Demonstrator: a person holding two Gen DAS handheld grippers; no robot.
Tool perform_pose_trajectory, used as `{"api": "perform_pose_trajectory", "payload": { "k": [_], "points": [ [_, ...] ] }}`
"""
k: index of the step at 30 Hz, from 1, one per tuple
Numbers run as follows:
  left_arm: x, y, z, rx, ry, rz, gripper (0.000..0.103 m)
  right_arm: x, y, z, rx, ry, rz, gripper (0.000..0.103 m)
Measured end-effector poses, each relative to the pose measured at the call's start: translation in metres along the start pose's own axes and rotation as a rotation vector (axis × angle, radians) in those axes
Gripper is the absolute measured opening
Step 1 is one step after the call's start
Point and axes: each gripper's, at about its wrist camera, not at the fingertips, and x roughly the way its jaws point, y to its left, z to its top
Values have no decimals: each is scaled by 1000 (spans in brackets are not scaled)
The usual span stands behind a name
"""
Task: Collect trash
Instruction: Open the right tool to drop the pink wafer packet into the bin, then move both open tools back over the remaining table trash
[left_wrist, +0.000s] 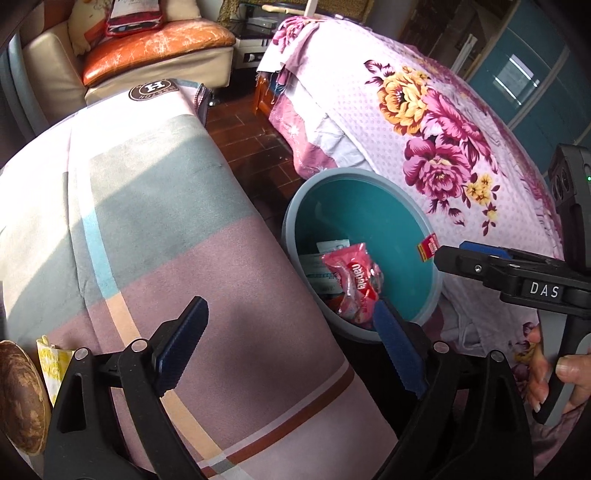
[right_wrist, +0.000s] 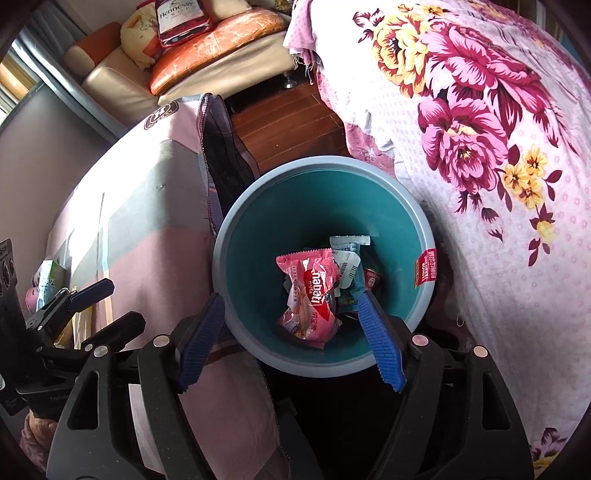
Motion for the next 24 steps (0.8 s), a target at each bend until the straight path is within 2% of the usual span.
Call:
{"api": "perform_pose_trajectory", "payload": {
  "k": [10, 20, 24],
  "points": [
    [-36, 39, -25, -70, -37, 19, 91, -3, 38, -14, -46, 20, 15, 73],
    [-78, 81, -58, -120, -83, 61, 91, -4, 98, -33, -122, 47, 39, 73],
    [-96, 105, -74, -154, -100, 72, 91, 0, 127, -41, -163, 66, 43, 77]
  ]
}}
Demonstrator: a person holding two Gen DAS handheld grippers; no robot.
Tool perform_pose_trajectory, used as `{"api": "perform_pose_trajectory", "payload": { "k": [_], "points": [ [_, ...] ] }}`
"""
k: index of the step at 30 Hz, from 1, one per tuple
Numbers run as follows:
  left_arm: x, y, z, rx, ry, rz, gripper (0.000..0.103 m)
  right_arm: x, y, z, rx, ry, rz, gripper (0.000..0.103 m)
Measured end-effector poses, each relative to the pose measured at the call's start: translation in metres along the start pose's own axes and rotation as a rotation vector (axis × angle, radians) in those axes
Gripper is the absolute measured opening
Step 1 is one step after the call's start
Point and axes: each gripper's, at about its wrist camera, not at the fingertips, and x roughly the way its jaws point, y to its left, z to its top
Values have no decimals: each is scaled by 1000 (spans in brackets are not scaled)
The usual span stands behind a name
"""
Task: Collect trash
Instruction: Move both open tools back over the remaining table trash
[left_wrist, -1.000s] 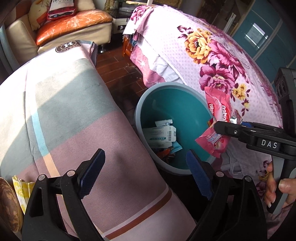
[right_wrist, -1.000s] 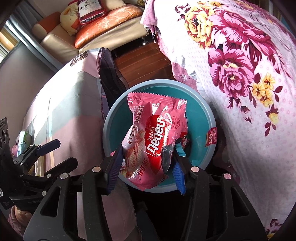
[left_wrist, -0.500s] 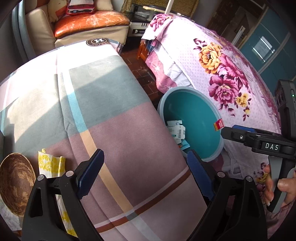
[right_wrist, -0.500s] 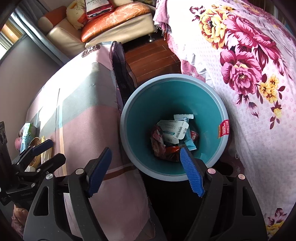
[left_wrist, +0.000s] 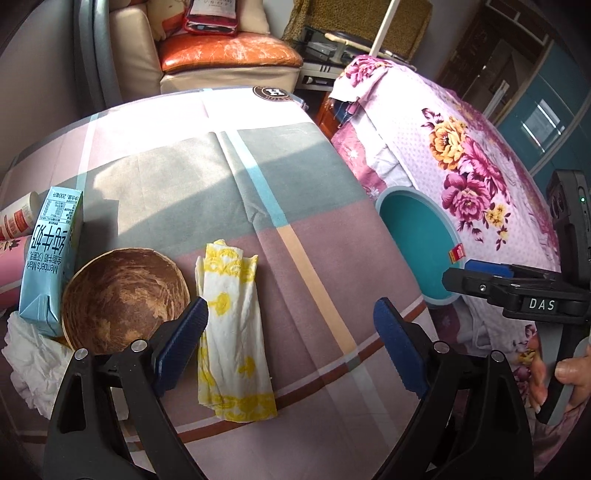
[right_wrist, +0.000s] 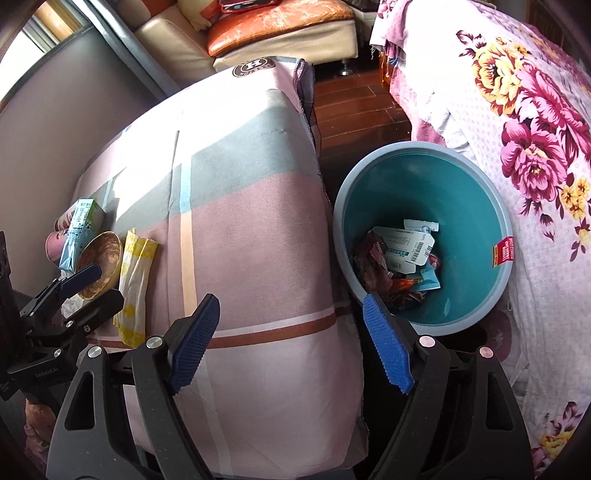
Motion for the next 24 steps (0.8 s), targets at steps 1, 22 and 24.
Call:
{"api": "perform_pose_trajectory", "payload": {
  "k": [1, 22, 24],
  "points": [
    [-4, 6, -2, -8, -5, 5, 91, 2, 7, -1, -11, 6, 2, 77],
    [-63, 143, -44, -228, -96, 82, 91, 67, 158, -23, -255, 172, 11, 77],
    [-64, 150, -46, -245, -96, 83, 91, 73, 166, -24, -272, 179, 7, 77]
  ]
}}
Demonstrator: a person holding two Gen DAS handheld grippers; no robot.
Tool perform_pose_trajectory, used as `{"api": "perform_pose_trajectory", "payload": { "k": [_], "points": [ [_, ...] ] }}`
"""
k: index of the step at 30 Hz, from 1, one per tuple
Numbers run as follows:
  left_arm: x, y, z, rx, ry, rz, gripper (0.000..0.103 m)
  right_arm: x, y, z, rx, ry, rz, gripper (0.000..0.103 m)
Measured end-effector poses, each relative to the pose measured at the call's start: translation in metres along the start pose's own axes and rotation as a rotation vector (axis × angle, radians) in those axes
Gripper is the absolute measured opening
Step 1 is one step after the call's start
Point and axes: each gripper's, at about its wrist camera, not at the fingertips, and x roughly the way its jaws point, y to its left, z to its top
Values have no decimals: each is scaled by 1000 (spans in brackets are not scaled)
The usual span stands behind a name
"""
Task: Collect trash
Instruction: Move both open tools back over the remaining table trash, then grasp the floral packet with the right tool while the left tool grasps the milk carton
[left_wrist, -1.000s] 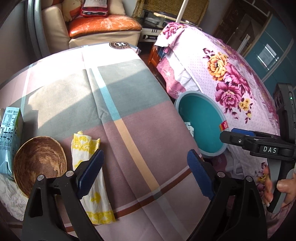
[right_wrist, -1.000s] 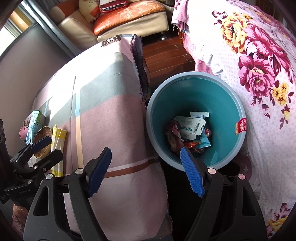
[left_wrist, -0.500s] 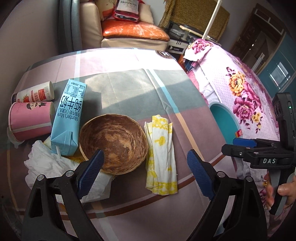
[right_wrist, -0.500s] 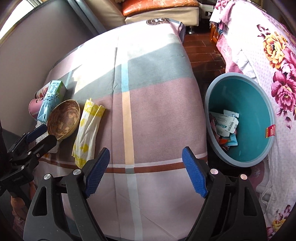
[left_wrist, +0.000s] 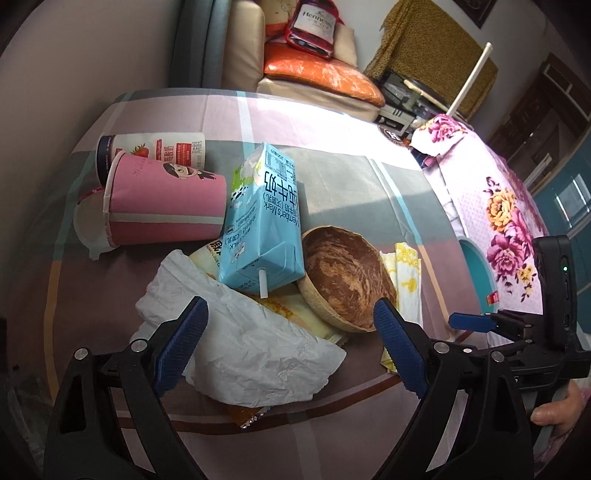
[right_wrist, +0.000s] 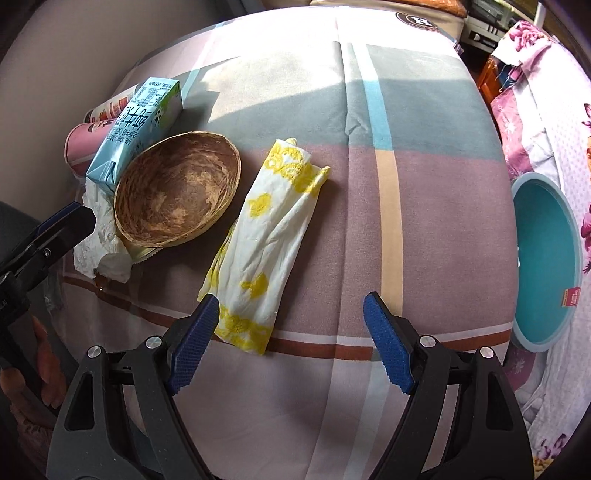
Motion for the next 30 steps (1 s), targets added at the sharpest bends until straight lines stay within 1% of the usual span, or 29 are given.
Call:
{"api": "perform_pose_trajectory", "payload": {
  "k": [6, 10, 11, 13, 15, 17, 19, 21, 24, 26, 27, 28, 29, 30],
  "points": [
    [0, 19, 1, -40, 0, 4, 91, 11, 17, 9, -30, -7, -32, 77],
    [3, 23, 3, -46, 7, 12, 91, 17, 24, 15, -59, -23, -64, 76],
    [5, 23, 5, -45, 10, 13, 91, 18, 25, 16, -63, -24, -67, 74],
    [6, 22, 7, -39, 15, 18, 91, 20, 27, 18, -73, -25, -77, 60],
    [8, 20, 9, -29, 19, 21, 91, 22, 26, 19, -78, -25, -81, 57],
    [11, 17, 13, -18, 25, 27, 91, 24, 29, 21, -94, -38, -97, 44],
    [16, 14, 18, -7, 33, 42, 91, 22, 25, 21, -99, -47, -103, 12],
    [20, 10, 22, 4, 38, 54, 91, 20, 19, 19, -82, -46, -78, 10],
    [28, 4, 29, 27, 45, 86, 91, 15, 7, 18, -64, -59, -74, 10],
    [35, 3, 35, 33, 57, 97, 83, 11, -2, 18, -47, -64, -64, 10],
    [39, 3, 37, 32, 69, 95, 78, 10, -6, 19, -38, -68, -63, 10],
    [42, 3, 39, 31, 78, 94, 68, 9, -11, 20, -30, -72, -61, 9],
    [47, 4, 40, 29, 90, 100, 64, 7, -15, 19, -20, -76, -57, 10],
    [51, 5, 41, 24, 100, 97, 50, 5, -18, 19, -13, -80, -55, 10]
  ]
}}
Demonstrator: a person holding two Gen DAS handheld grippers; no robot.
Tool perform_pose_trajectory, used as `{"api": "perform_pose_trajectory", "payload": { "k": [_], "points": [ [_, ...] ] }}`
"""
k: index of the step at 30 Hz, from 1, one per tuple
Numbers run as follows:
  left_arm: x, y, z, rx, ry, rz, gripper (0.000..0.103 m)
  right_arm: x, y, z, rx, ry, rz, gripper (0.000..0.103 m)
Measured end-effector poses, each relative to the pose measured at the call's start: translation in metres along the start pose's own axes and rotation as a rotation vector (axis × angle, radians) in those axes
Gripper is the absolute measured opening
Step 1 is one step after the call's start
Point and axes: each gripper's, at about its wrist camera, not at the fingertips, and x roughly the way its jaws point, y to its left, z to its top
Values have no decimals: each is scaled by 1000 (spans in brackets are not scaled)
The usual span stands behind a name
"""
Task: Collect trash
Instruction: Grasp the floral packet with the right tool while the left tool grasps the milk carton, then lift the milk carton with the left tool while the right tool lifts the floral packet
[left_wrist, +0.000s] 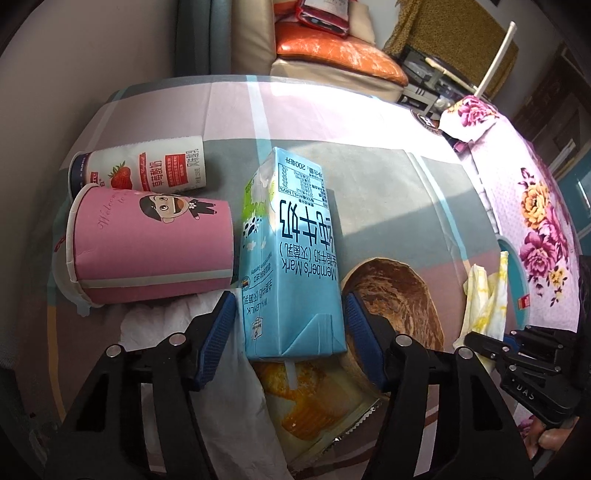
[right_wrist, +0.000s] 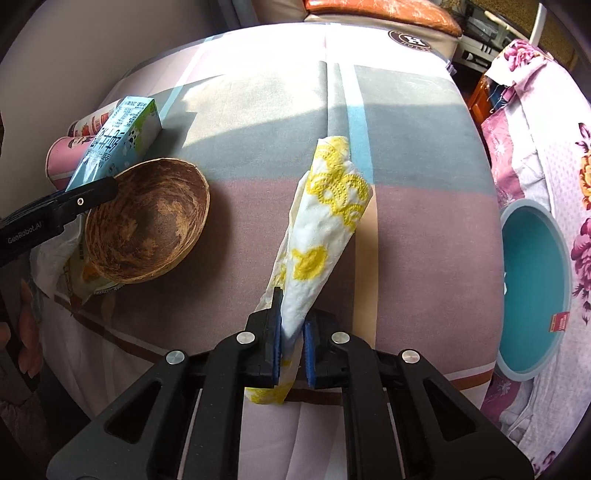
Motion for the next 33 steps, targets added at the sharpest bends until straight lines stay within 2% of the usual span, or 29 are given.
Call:
{"api": "perform_pose_trajectory", "payload": {
  "k": [1, 3, 10, 12, 14, 16, 17, 24, 32, 33],
  "points": [
    [3, 1, 0, -9, 9, -17, 40, -2, -3, 0, 7, -5, 2, 10],
    [5, 1, -1, -18, 16, -26, 40, -6, -10, -2, 18, -15, 6, 10],
    [5, -30, -18, 75, 62, -126, 40, -20, -33, -5, 54, -53, 0, 10],
    [5, -35, -20, 94, 60, -121, 41, -22, -41, -6, 70, -60, -1, 9],
    [4, -36, -17, 95, 62, -108, 47, -24, -47, -8, 83, -63, 1, 9],
    [0, -34, -13, 81, 48, -99, 63, -25, -53, -8, 91, -65, 5, 10],
    [-5, -31, -11, 75, 33, -86, 65, -26, -55, -8, 93, -66, 6, 10],
    [-17, -32, 13, 58, -7, -66, 66, -28, -59, -4, 97, -78, 25, 9],
    [13, -53, 21, 113, 49, -50, 65, -30, -61, 2, 95, -82, 31, 9],
    [17, -52, 20, 117, 58, -43, 63, -30, -62, 2, 95, -82, 32, 9]
  ]
}}
